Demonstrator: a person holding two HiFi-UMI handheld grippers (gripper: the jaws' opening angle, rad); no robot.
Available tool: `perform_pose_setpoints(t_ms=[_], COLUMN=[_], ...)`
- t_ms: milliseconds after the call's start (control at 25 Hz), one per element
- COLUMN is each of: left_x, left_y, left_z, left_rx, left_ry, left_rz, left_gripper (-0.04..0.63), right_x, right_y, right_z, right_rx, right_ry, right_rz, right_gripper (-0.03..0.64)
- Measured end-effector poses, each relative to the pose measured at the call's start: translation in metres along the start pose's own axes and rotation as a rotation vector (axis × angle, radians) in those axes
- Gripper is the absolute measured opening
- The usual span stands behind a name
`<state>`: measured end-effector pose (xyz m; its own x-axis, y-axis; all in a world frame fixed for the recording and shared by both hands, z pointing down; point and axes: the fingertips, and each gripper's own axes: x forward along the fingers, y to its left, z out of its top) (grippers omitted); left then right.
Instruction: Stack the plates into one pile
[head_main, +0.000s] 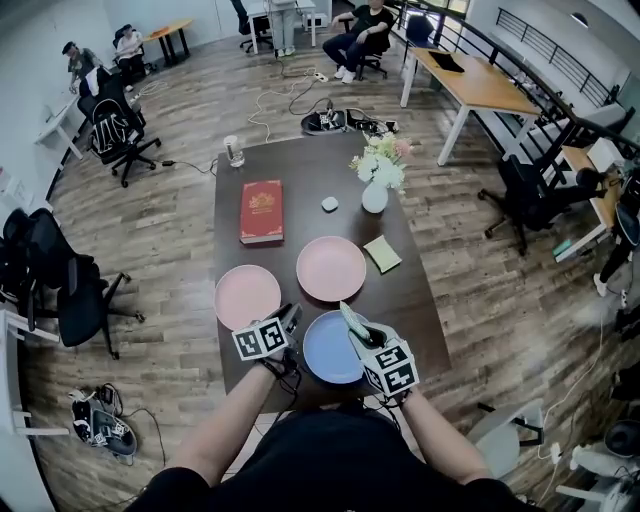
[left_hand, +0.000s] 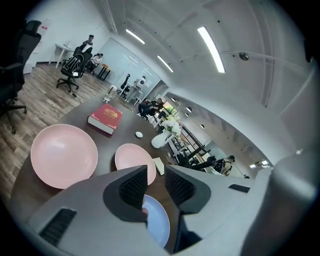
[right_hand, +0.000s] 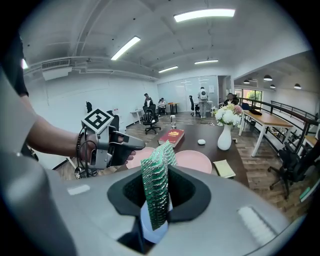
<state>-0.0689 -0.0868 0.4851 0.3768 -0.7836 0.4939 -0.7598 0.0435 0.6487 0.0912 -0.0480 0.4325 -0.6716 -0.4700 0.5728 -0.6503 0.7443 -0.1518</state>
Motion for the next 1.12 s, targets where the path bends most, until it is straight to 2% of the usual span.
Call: perform_pose_setpoints(t_ms=[320, 680, 1120], left_x=[0.050, 0.098, 0.150], left_y=[0.044, 0.085, 0.133], left_z=[-0.017, -0.027, -0.048], left_rx=[-0.200, -0.428, -0.552], left_ry=[0.084, 0.119, 0.173], left_rz=[0.036, 0.050, 0.126], left_gripper=[0.118, 0.162, 0.179], right_x=[0.003, 0.010, 0.012], right_y=[-0.015, -0.028, -0.049], right_z=[-0.012, -0.022, -0.040], right_rx=[0.024, 0.036, 0.084], right_ry=[0.034, 0.077, 0.125], right_rz=[-0.018, -0.027, -0.055], right_gripper=[0.083, 0.083, 0.083])
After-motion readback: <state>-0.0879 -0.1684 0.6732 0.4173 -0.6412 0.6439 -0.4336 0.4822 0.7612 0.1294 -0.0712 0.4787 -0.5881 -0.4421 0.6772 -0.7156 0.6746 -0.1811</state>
